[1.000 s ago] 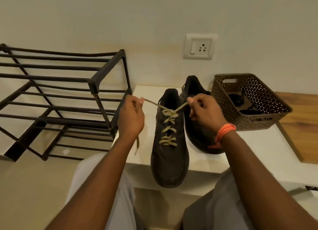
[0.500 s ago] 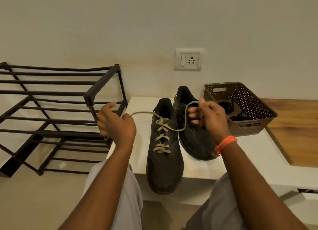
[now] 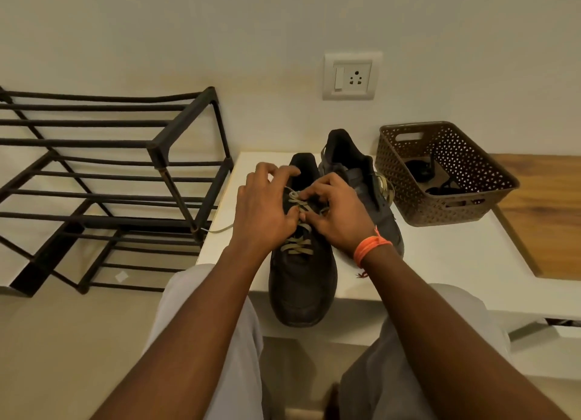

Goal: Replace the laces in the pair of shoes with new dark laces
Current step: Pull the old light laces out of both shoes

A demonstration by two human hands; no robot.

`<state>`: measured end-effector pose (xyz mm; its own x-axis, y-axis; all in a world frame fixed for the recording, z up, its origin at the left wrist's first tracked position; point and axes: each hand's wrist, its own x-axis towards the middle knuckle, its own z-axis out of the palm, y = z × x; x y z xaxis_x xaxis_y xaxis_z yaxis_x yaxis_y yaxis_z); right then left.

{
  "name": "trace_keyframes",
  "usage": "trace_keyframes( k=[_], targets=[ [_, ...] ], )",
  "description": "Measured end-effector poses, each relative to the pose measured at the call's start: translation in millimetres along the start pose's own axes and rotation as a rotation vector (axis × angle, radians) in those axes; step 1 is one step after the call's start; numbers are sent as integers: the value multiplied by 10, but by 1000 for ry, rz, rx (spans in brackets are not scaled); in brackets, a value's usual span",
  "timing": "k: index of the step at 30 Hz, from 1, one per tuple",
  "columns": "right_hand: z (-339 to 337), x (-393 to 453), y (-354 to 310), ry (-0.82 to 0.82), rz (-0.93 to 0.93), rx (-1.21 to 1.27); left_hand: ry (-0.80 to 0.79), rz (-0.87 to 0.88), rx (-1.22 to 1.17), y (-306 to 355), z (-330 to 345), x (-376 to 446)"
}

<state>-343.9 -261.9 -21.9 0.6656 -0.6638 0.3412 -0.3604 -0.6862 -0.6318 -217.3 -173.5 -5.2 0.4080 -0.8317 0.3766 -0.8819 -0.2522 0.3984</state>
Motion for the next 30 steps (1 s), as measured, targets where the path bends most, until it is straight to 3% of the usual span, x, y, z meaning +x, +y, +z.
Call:
trace_keyframes(
  k=[7, 13, 20, 22, 26, 28, 30],
  targets=[
    [-61, 1, 12, 76, 16, 67, 42, -52, -84, 3, 82, 36],
    [-29, 10, 58, 21, -2, 12, -21, -77, -118, 35, 126, 98],
    [56, 60, -12, 61, 8, -87, 126, -161, -164, 77, 133, 130],
    [99, 69, -32, 54, 9, -110, 150, -292, -383, 100, 130, 157],
    [143, 112, -26, 64, 56, -60, 187, -769, -1203, 63, 29, 192],
    [173, 124, -39, 64, 76, 38, 134, -852, -1321, 40, -38, 172],
    [207, 120, -78, 56, 108, 167, 101, -792, -1285, 44, -86, 149]
  ],
)
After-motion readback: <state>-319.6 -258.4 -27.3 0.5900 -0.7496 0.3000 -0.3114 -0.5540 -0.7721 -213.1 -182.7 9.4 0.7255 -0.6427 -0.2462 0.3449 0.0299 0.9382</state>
